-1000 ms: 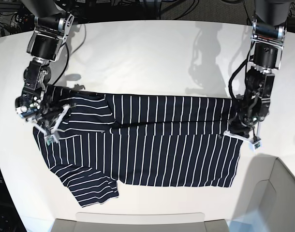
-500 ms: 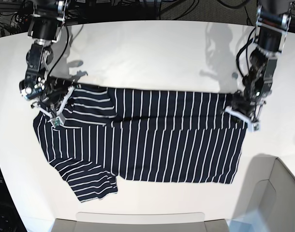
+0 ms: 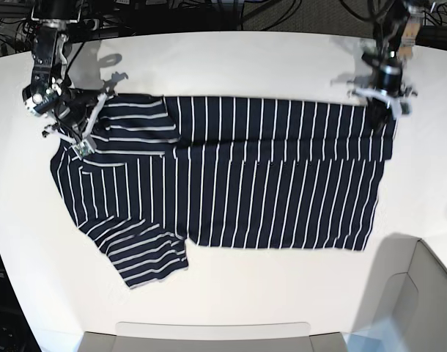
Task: Fold the T-shirt properly
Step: 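Release the folded edge and pull both grippers back toward the collar, then reach the right gripper to the sleeve and hem corner and grasp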
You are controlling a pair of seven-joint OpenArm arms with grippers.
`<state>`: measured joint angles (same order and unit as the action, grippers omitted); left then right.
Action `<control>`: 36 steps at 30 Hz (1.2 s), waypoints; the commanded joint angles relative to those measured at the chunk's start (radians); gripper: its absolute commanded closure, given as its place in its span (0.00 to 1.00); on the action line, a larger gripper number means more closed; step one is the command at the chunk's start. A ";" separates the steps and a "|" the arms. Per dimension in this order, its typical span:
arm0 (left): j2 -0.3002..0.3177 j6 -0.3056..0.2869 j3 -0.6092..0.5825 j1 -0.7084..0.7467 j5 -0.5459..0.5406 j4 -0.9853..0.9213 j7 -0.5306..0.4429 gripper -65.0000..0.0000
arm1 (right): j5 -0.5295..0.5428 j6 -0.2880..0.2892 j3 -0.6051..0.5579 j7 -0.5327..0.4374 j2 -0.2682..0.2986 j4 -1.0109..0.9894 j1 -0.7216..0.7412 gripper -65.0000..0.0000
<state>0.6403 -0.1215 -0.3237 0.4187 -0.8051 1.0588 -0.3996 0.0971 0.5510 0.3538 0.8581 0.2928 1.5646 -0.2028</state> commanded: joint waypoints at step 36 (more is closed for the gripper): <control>-0.190 0.052 0.545 0.022 0.074 0.917 1.459 1.00 | -0.084 0.010 0.109 0.181 -0.096 0.101 -0.142 1.00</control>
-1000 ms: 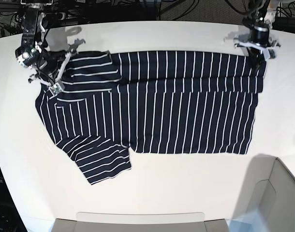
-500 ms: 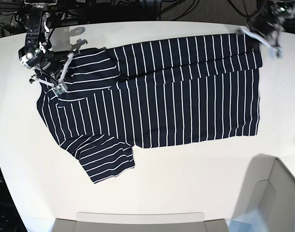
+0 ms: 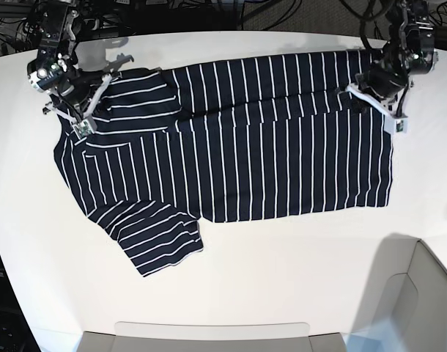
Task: Fold the T-shirt properly
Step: 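Reach the right gripper to the sleeve and hem corner and grasp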
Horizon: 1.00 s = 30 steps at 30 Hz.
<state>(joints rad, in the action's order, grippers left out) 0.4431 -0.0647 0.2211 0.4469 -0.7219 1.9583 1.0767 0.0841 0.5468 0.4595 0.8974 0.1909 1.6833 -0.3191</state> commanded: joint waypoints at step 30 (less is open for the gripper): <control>0.006 -0.005 0.004 0.011 -0.011 0.005 -0.028 1.00 | -0.073 0.009 0.008 0.231 0.074 -0.016 0.572 0.74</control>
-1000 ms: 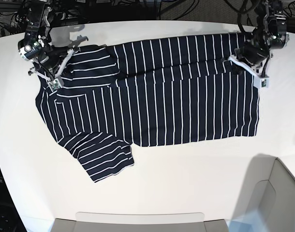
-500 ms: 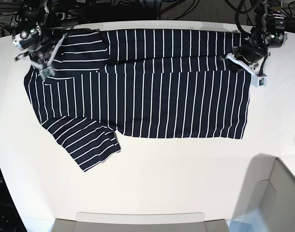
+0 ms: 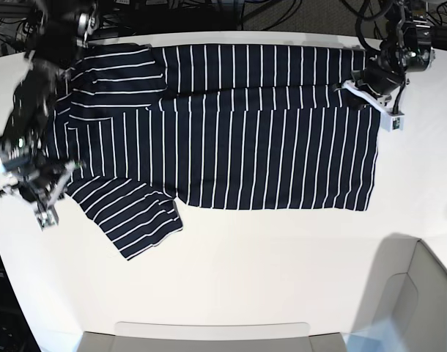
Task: Fold the T-shirt properly
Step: 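Reach the right gripper to the sleeve and hem corner and grasp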
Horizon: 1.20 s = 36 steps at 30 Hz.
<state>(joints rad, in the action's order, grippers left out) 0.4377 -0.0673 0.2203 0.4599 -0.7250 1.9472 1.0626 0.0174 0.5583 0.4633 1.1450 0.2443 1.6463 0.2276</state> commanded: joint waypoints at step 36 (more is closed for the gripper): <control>-0.038 -0.002 0.003 -0.046 -0.006 0.013 -0.014 1.00 | -0.172 0.001 -0.103 -0.118 -0.020 -0.091 -0.007 0.72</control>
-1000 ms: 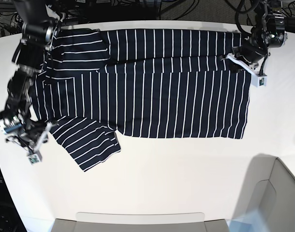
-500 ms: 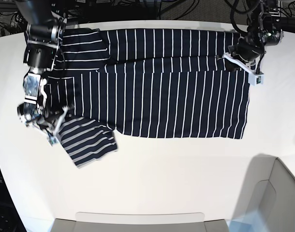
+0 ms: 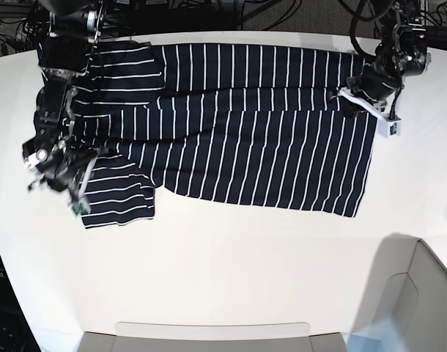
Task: Fold the T-shirt properly
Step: 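Reach the right gripper to the sleeve and hem corner and grasp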
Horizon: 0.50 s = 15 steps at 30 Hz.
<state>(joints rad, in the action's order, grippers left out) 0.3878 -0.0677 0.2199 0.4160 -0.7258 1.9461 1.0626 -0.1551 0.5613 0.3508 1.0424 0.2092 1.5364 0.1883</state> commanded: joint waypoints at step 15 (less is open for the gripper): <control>-0.008 -0.002 0.003 -0.002 -0.007 0.014 -0.014 1.00 | 0.001 -0.002 0.167 -0.244 0.077 -0.538 0.343 0.52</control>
<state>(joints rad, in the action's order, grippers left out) 0.3679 -0.0681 0.2192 0.4156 -0.7261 1.9453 1.0634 -0.1604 0.5575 0.5186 0.8101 0.2752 0.9840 0.5041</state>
